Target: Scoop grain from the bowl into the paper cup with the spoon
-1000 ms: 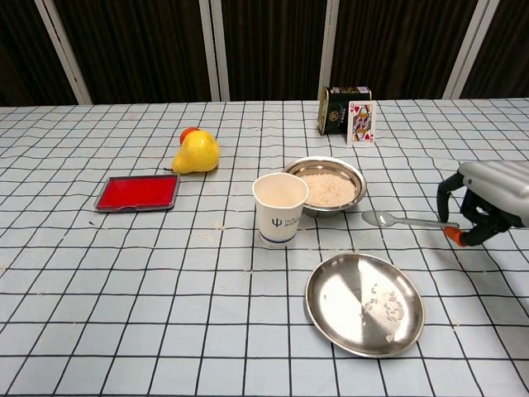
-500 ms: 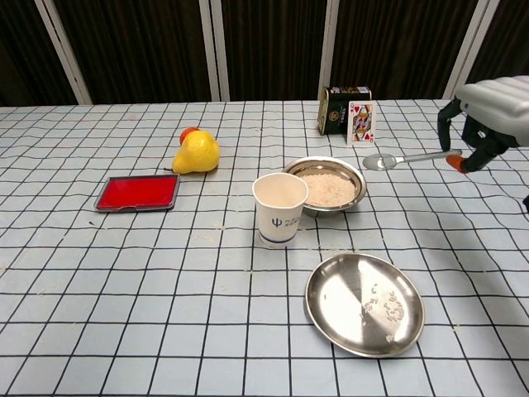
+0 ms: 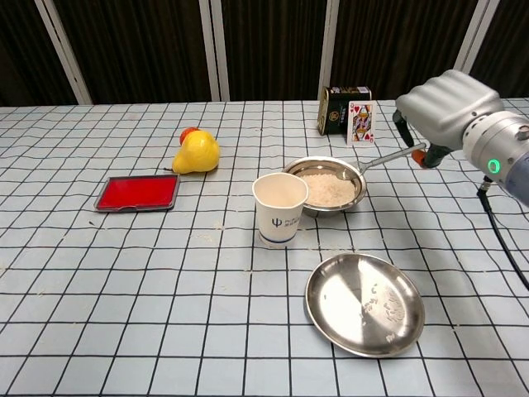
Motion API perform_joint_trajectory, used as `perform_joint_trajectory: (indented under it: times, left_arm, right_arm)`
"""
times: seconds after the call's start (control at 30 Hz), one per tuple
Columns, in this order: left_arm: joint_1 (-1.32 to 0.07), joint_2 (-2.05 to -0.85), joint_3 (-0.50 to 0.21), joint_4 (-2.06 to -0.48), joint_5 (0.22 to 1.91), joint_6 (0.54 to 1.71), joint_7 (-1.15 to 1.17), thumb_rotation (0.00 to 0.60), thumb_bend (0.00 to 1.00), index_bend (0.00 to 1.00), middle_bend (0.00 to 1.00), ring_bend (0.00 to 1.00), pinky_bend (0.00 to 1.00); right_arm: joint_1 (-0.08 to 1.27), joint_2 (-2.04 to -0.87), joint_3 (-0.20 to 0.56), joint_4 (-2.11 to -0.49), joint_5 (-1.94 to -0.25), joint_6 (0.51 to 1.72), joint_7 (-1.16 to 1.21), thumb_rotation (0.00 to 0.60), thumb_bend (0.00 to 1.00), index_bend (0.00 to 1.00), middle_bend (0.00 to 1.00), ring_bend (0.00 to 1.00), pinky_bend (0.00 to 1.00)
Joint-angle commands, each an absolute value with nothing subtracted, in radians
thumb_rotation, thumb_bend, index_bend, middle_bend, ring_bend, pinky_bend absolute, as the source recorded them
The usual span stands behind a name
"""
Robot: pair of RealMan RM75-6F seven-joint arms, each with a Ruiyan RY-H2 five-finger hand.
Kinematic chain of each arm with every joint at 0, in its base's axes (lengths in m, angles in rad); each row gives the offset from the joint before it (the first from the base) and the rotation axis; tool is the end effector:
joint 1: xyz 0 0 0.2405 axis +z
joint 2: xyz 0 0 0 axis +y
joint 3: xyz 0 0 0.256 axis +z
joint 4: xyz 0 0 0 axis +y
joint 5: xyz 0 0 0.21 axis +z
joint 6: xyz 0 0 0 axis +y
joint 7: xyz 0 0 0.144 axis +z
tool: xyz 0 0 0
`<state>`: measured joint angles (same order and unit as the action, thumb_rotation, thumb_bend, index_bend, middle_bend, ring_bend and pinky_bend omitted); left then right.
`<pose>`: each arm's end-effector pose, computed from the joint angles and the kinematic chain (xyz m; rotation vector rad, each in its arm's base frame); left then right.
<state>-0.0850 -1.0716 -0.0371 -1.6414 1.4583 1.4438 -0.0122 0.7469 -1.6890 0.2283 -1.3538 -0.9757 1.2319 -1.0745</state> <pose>-0.3176 0.1779 0.1669 -1.3771 -0.9552 -0.8506 -0.1529 -0.3635 -0.0075 1.6562 -0.3541 0.5046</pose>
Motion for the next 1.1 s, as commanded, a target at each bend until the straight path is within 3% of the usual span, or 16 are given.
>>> perform_joint_trajectory:
  times: [0.03, 0.53, 1.1]
  left_arm:
    - [-0.086, -1.069, -0.038, -1.643, 1.453, 1.438, -0.021, 0.6, 0.0, 0.0, 0.0, 0.0, 0.0]
    - [-0.09, -1.055, -0.039, -1.654, 1.445, 1.423, -0.054, 0.6, 0.0, 0.0, 0.0, 0.0, 0.0]
    - [-0.088, -1.052, -0.034, -1.661, 1.449, 1.425, -0.048, 0.6, 0.0, 0.0, 0.0, 0.0, 0.0]
  right_arm:
    - [0.776, -1.747, 0.199, -1.287, -1.012, 1.25, -1.122, 0.6, 0.56, 0.66, 0.94, 1.0, 0.92]
    - [0.825, -1.872, 0.129, -1.022, -1.185, 1.321, -1.215, 0.6, 0.57, 0.67, 0.94, 1.0, 0.92]
    - [0.793, -1.834, 0.071, -1.018, -1.287, 1.35, -1.298, 0.6, 0.57, 0.67, 0.94, 1.0, 0.92]
